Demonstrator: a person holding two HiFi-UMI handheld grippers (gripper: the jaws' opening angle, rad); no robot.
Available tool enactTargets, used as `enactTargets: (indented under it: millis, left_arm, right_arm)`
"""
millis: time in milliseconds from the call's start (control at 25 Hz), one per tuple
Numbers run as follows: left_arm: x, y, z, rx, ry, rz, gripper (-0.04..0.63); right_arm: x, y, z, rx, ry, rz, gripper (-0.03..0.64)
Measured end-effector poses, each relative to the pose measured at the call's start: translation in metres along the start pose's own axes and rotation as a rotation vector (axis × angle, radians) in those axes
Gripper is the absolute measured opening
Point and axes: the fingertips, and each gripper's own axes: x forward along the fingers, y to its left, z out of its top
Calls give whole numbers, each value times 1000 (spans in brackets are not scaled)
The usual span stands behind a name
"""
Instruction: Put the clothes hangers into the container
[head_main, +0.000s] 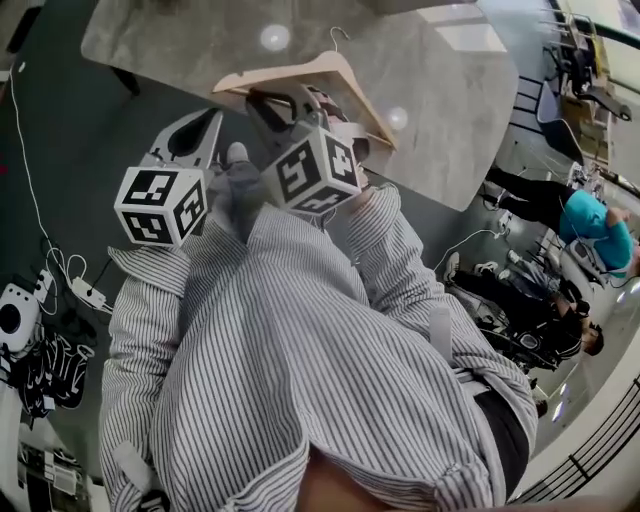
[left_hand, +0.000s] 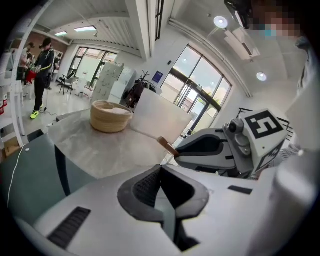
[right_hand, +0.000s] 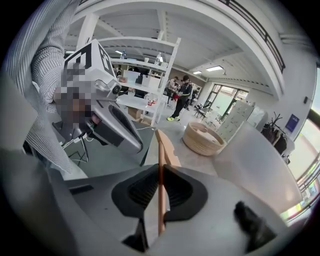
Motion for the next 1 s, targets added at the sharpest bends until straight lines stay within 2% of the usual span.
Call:
enactTargets:
  millis: [320,680,880,1000]
  left_arm:
    - [4,-32,61,121,-78,-72,11]
    - [12,-72,117,222,-150,-159,9]
    - [18,-91,142,289,-179,-200,11]
    - [22,-98,155,287,-198,-226,11]
  right_arm:
    - [-43,-52,17,92,-64,-143,40]
    - [-95,-107,19,172,-105,-326,38]
    - [-120,-130,25,212,-167,-380,35]
    - [-135,-142,28,241,-188,-403,35]
